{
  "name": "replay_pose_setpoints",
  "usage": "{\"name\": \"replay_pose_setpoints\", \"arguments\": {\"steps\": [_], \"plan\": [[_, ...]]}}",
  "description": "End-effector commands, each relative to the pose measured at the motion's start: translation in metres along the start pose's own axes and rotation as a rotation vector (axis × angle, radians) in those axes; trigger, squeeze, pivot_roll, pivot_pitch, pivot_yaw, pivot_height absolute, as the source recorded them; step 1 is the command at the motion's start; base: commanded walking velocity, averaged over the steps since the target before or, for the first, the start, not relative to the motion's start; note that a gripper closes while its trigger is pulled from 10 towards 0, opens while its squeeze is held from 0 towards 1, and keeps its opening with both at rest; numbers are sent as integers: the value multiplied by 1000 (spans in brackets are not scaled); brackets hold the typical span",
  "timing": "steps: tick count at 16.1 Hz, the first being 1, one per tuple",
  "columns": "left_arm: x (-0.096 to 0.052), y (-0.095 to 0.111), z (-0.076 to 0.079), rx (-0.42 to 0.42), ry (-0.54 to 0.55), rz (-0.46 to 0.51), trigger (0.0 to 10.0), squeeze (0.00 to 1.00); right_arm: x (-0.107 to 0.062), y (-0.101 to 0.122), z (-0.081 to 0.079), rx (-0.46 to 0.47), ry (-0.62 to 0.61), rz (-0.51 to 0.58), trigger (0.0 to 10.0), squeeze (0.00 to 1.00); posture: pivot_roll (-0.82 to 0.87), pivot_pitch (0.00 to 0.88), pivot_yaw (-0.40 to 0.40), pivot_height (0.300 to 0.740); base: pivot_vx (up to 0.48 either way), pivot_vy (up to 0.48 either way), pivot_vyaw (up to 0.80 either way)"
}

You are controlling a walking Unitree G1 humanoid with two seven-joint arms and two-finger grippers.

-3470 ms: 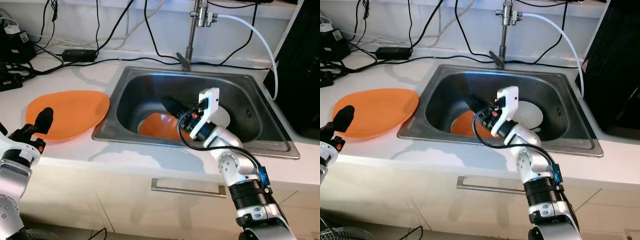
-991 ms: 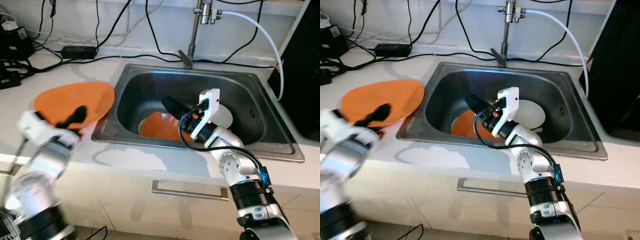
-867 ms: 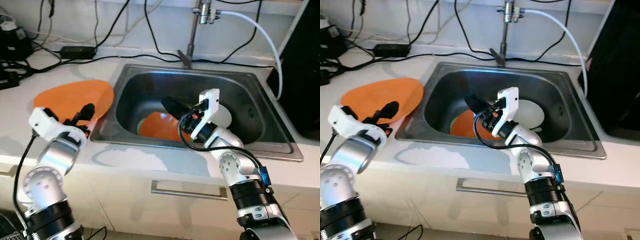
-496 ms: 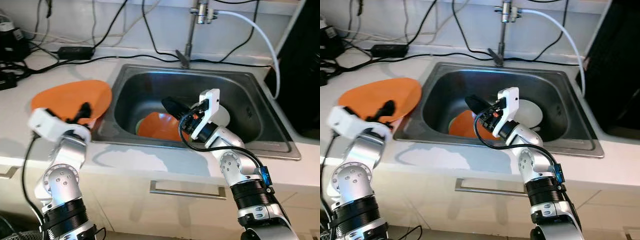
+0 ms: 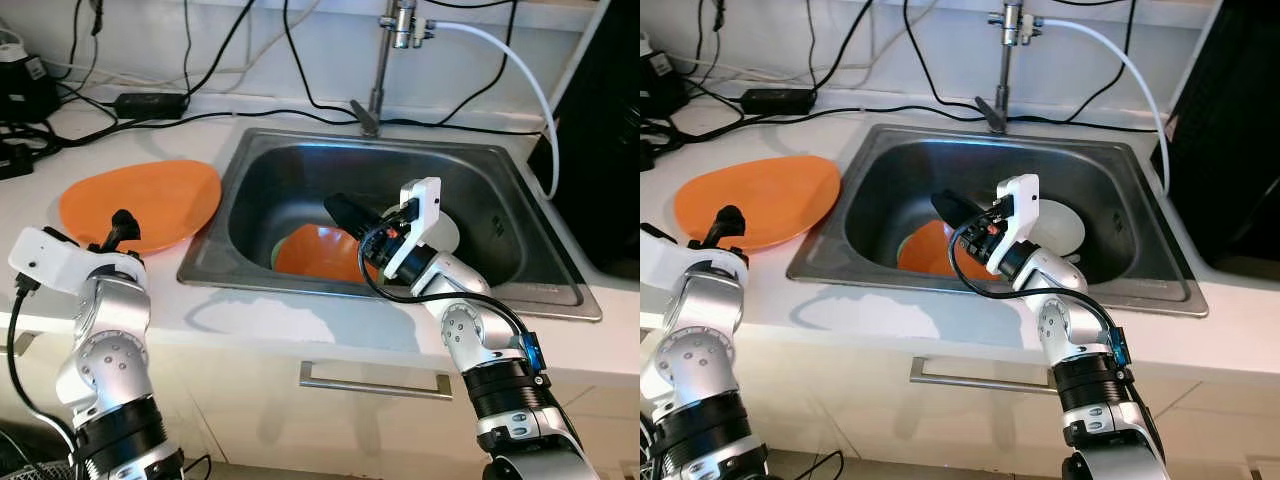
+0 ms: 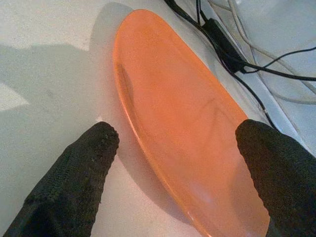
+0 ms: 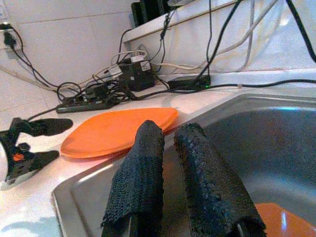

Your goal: Kitchen organization

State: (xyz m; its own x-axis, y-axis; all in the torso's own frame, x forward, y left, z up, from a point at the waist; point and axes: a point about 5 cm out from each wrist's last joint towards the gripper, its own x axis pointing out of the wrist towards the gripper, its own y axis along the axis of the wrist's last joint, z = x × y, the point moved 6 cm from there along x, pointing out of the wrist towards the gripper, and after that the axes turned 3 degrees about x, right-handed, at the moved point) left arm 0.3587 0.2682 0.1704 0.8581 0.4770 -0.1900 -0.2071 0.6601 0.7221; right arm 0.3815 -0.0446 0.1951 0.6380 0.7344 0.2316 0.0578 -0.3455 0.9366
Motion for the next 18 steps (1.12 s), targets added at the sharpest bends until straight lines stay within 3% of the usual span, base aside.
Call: {"name": "replay_pose_setpoints", "arguments": {"steps": [1,5,11,12,18], "plan": [[4,-6,6,7,10,-27,10000,0,5,7,-5,-23,30,-4,10000,0,133,17,-22,740,0,0,0],[13,-19,20,-33,-12,-101,10000,0,3,9,-3,-32,25,-4,10000,0,114,19,-22,740,0,0,0],[23,-30,18,-69,-15,-179,10000,0,1,9,-2,-35,20,-8,10000,0,113,17,-25,740,0,0,0],[25,-29,16,-58,-10,-173,0,0,2,9,-2,-34,23,-8,10000,0,114,14,-26,740,0,0,0],[22,-32,25,-53,-39,-181,0,0,2,8,-3,-30,31,-14,10000,0,116,13,-29,740,0,0,0]]}}
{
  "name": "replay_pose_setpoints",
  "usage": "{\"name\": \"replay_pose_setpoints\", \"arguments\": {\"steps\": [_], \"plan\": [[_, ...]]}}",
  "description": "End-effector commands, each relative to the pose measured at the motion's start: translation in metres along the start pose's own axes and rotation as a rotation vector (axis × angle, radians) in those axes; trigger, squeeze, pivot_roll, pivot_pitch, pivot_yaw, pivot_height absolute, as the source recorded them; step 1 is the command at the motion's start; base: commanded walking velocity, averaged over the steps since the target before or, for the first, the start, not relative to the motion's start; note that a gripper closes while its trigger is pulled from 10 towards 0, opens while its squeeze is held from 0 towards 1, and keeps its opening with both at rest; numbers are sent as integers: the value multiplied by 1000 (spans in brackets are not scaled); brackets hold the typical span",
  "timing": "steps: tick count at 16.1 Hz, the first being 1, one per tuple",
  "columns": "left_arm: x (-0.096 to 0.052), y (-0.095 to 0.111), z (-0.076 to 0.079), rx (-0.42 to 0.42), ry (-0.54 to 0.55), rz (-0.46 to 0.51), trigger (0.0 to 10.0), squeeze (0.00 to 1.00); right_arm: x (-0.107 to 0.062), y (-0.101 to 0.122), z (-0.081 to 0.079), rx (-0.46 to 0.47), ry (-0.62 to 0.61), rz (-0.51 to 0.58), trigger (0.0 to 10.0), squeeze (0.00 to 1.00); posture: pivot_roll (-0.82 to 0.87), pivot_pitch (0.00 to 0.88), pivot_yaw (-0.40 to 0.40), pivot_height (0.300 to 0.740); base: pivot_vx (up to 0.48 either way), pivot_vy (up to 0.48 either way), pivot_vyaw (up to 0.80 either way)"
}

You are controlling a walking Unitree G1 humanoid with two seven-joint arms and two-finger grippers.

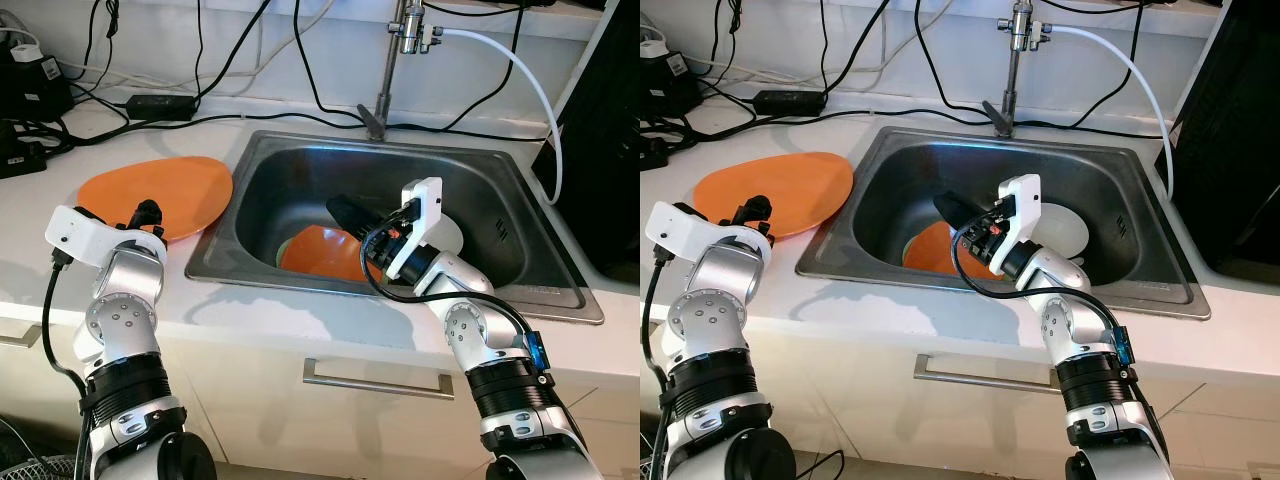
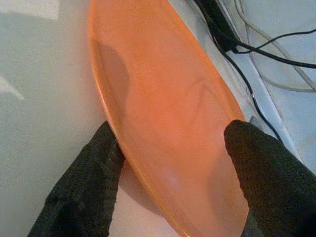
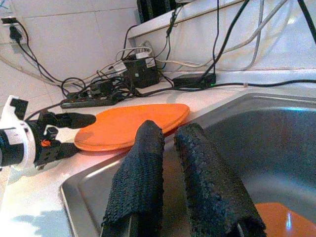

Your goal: Kitchen organization

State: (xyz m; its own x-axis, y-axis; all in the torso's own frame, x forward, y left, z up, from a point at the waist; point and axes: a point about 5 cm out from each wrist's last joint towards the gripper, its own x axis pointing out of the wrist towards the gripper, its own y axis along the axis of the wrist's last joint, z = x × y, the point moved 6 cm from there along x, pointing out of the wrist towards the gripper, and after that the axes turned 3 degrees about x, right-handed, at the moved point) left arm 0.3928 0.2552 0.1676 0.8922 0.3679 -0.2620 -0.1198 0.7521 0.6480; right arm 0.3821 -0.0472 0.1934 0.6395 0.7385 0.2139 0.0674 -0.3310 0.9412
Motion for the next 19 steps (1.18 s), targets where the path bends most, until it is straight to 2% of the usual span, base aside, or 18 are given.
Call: {"name": "replay_pose_setpoints", "arguments": {"steps": [1,15,19], "plan": [[0,-14,2,8,-9,-50,0,0,4,9,-6,-27,34,3,10000,0,116,13,-29,740,0,0,0],[1,-11,2,11,-23,-41,0,0,4,6,-5,-23,29,-1,10000,0,115,7,-23,740,0,0,0],[-1,-6,11,51,-61,-2,0,0,5,5,-5,-20,26,-1,10000,0,115,0,-22,740,0,0,0]]}}
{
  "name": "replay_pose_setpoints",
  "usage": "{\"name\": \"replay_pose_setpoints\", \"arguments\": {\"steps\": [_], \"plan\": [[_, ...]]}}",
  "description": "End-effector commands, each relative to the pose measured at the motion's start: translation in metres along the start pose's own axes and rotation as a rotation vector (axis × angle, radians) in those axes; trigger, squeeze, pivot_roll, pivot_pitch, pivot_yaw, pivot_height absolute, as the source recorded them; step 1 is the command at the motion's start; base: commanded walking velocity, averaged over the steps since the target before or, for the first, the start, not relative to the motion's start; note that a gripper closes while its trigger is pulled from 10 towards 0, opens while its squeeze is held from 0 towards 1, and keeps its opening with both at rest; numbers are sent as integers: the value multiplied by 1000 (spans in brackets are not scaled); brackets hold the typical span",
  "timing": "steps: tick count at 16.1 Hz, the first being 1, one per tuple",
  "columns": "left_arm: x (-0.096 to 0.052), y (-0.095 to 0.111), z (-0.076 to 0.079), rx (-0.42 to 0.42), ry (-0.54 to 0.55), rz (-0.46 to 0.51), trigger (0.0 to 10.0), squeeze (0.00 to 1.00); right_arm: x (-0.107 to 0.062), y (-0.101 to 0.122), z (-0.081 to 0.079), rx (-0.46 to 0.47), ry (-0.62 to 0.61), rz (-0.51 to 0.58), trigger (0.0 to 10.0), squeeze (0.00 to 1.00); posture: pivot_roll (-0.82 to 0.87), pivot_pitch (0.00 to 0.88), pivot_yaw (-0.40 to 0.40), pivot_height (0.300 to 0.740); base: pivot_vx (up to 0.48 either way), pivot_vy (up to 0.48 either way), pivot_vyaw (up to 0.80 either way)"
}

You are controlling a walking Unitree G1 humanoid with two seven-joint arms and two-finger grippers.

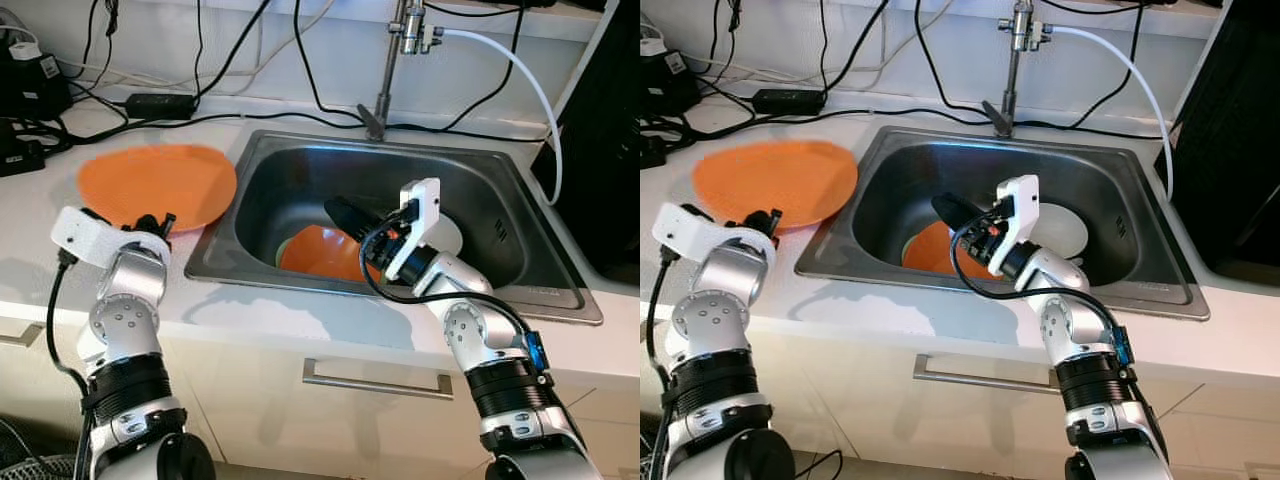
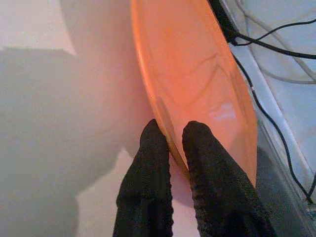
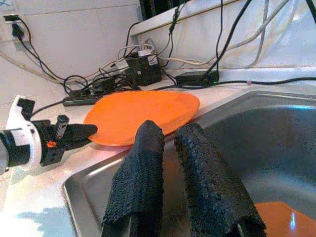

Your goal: Kitchen organization

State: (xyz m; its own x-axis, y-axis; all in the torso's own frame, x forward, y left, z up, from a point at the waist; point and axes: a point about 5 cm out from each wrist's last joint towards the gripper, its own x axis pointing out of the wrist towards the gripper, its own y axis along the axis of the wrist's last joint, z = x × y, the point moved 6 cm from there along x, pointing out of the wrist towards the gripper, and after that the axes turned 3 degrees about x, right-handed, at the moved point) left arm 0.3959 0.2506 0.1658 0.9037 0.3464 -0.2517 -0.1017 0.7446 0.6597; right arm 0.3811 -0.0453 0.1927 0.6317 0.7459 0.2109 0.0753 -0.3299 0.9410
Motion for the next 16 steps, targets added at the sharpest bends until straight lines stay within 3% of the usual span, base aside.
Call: {"name": "replay_pose_setpoints", "arguments": {"steps": [1,6,10,12,16], "plan": [[-2,0,9,37,-41,15,0,0,4,7,-3,-26,15,4,10000,0,115,0,-22,740,0,0,0],[-7,8,25,67,-118,70,0,0,4,7,-1,-28,7,4,10000,0,114,0,-22,740,0,0,0],[-15,17,55,89,-267,129,0,0,5,7,2,-29,-13,10,10000,0,115,0,-23,740,0,0,0],[-20,16,68,80,-336,133,0,0,5,8,4,-28,-27,13,10000,0,113,0,-21,740,0,0,0],[-25,24,78,50,-395,170,0,0,5,8,6,-25,-36,16,10000,0,116,0,-20,740,0,0,0]]}}
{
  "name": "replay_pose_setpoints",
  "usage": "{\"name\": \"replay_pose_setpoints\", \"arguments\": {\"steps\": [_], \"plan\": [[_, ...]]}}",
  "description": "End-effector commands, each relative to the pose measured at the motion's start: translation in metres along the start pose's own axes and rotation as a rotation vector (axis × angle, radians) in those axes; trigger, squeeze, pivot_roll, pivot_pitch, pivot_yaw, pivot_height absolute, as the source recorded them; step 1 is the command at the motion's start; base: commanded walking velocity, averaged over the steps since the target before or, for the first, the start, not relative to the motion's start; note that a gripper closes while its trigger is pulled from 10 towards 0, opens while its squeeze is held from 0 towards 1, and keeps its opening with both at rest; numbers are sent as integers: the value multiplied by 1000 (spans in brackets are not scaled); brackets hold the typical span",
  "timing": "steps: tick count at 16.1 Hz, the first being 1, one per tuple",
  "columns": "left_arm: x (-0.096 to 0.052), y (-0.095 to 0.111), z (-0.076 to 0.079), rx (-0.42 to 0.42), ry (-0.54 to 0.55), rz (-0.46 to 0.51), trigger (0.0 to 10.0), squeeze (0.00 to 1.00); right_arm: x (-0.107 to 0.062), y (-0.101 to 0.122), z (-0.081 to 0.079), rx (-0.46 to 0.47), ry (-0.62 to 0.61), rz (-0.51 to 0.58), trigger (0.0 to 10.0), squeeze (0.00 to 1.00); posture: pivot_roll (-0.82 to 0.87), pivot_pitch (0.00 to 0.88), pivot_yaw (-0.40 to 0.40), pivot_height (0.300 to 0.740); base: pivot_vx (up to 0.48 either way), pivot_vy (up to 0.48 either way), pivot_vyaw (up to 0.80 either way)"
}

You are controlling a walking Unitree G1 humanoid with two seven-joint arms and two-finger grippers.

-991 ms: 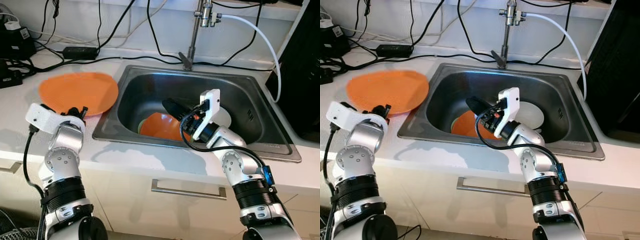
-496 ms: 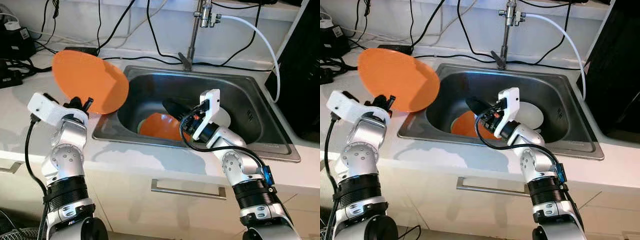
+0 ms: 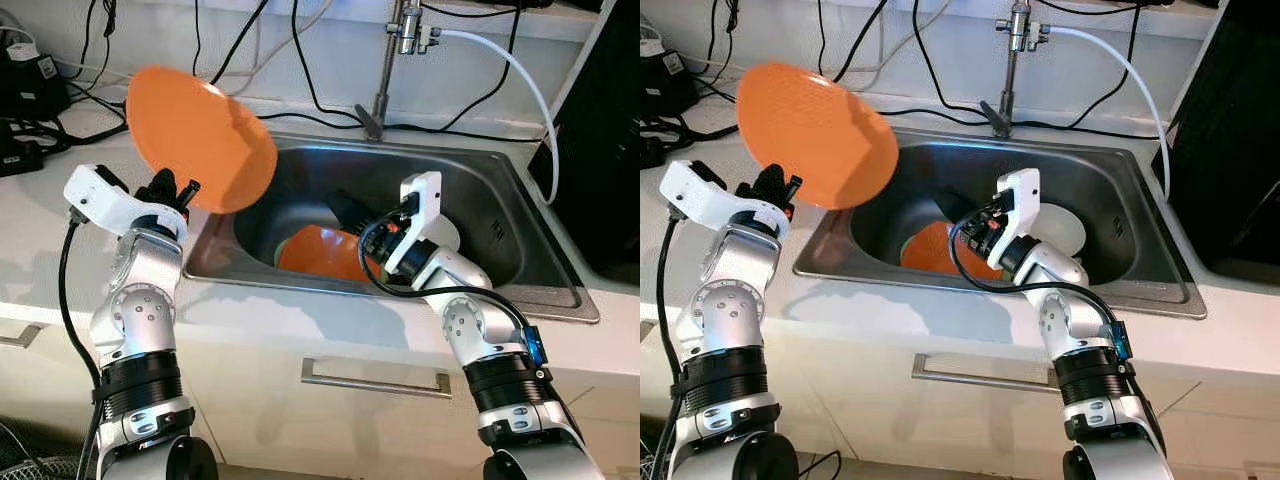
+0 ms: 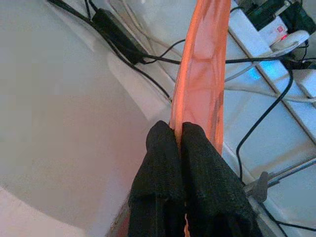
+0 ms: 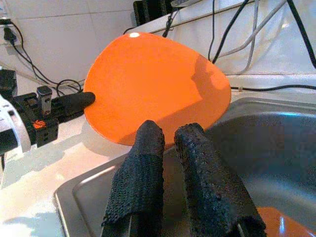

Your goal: Kitchen organization

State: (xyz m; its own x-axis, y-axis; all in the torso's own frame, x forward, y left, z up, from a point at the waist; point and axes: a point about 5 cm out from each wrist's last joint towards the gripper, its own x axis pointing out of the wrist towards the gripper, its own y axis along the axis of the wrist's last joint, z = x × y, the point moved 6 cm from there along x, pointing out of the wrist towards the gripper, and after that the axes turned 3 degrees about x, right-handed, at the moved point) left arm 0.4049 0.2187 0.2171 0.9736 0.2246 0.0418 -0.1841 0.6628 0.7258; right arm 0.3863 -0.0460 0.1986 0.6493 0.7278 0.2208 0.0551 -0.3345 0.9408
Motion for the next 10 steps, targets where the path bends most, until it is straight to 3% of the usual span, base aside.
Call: {"name": "replay_pose_setpoints", "arguments": {"steps": [1,2,3,4,5,7,8,10], "plan": [[-1,18,22,-31,-97,71,0,0,1,1,3,-12,-15,0,10000,0,116,0,-20,740,0,0,0],[-2,19,25,-52,-119,77,0,0,1,1,3,-12,-16,1,10000,0,116,0,-20,740,0,0,0],[-6,17,37,-67,-199,75,2039,0,2,2,4,-13,-22,5,10000,0,114,0,-17,740,0,0,0],[-10,14,49,-49,-262,69,9451,0,2,2,5,-11,-29,8,10000,0,114,0,-17,740,0,0,0],[-12,11,56,-32,-289,66,10000,0,1,2,5,-10,-32,9,10000,0,114,0,-17,740,0,0,0],[-14,5,62,-24,-319,49,10000,0,1,2,8,-1,-48,12,10000,0,112,0,-16,740,0,0,0],[-15,-1,65,-33,-333,34,10000,0,1,4,11,16,-68,24,10000,1000,110,0,-16,740,0,0,0],[-17,-12,69,-39,-354,-2,10000,0,2,6,14,32,-87,33,10000,1000,107,0,-14,740,0,0,0]]}}
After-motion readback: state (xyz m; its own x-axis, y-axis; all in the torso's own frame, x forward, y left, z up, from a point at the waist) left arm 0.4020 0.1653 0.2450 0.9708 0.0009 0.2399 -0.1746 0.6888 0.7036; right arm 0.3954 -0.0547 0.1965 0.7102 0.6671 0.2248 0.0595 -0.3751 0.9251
